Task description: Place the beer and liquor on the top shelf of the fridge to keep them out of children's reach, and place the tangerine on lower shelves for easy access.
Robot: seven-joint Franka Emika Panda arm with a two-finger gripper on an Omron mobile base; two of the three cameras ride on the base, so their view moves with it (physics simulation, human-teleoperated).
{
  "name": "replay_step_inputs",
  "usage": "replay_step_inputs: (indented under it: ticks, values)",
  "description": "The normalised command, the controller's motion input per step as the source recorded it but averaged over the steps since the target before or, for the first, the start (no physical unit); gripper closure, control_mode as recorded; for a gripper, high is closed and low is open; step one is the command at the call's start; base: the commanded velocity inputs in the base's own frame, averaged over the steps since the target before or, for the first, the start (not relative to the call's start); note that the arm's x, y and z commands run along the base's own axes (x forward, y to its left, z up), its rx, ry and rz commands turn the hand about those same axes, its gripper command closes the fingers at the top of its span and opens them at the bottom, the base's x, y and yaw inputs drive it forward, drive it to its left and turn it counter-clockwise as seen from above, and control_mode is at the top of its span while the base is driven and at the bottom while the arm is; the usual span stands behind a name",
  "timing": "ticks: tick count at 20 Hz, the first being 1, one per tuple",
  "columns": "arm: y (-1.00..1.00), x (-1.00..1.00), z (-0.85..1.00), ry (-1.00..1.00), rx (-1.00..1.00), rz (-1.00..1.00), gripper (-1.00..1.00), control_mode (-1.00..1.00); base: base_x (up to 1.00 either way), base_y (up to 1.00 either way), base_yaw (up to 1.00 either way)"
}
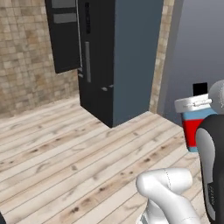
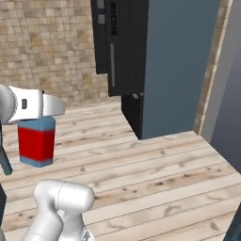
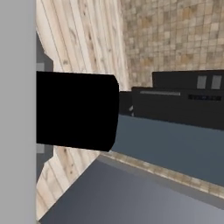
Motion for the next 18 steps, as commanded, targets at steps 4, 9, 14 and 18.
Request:
replay_step_inputs:
  ticks: [4, 9, 14, 18]
  values:
    - [0.00, 0.00, 0.00, 0.00, 0.00, 0.00, 1.00, 1.00, 0.84, 0.07, -0.08]
    - [0.00, 0.00, 0.00, 0.00, 0.00, 0.00, 1.00, 1.00, 0.97, 0.42, 0.00]
    - [0.00, 0.00, 0.00, 0.00, 0.00, 0.00, 1.00, 1.00, 1.00, 0.59, 0.02]
    - [0.00, 0.00, 0.00, 0.00, 0.00, 0.00, 1.00, 1.00, 1.00, 0.60, 0.06]
